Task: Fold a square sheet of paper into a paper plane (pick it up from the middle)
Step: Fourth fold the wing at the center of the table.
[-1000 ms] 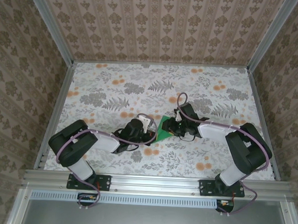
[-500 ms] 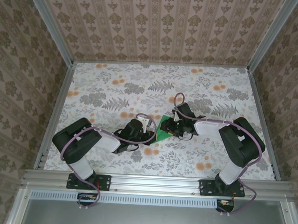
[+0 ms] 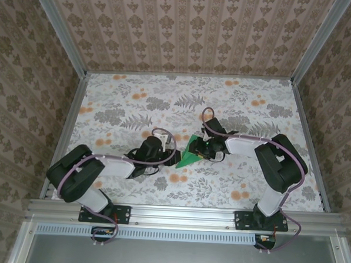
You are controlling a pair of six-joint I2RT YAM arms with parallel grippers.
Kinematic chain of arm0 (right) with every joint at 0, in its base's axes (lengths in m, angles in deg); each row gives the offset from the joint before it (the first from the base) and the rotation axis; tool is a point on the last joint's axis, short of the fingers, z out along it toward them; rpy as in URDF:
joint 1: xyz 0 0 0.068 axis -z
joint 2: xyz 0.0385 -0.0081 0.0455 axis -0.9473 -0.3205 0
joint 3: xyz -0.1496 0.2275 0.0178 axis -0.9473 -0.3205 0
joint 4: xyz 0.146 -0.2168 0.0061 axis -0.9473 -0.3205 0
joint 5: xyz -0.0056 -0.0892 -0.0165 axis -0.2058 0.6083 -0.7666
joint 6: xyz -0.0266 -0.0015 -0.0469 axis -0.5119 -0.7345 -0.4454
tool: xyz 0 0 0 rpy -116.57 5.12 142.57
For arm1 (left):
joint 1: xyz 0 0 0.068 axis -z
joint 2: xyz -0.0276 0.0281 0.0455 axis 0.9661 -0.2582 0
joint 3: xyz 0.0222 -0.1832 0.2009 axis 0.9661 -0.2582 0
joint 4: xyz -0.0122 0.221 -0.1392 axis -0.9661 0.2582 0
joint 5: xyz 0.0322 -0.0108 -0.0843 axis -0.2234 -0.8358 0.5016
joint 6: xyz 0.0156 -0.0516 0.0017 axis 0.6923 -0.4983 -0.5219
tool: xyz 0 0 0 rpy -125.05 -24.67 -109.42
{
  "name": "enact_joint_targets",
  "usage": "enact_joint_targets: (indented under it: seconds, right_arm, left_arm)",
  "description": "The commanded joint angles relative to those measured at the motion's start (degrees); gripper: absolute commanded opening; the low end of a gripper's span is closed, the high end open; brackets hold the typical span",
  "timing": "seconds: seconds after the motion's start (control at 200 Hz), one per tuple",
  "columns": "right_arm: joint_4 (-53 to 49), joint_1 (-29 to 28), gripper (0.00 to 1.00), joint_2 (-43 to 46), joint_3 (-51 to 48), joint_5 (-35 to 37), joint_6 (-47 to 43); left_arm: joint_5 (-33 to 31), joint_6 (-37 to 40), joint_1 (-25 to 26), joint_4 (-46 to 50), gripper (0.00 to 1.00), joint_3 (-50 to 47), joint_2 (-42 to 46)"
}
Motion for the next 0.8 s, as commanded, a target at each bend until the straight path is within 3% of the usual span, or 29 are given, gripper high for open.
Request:
enact_joint_targets:
  seconds: [0.0, 0.245, 0.545, 0.795]
  right_arm:
    - [-8.6, -0.5, 0.4, -5.0, 0.5, 5.1, -3.2]
    - [-15.6, -0.7, 0.46, -8.2, 3.1, 8.0, -5.8]
    - [-21.1, -1.5, 0.55, -10.6, 5.2, 11.4, -5.1]
    - [-21.8, -1.6, 0.53, -11.8, 5.3, 12.0, -0.6]
  left_arm:
    - [-1.9, -1.4, -0.2, 9.6, 0.37, 2.5, 2.4]
    - [3.0, -1.5, -0.9, 13.3, 0.34, 6.1, 1.4]
    - [9.7, -3.2, -1.5, 7.1, 0.24, 7.0, -3.2]
    - [12.2, -3.9, -0.9, 3.6, 0.21, 7.4, -5.6]
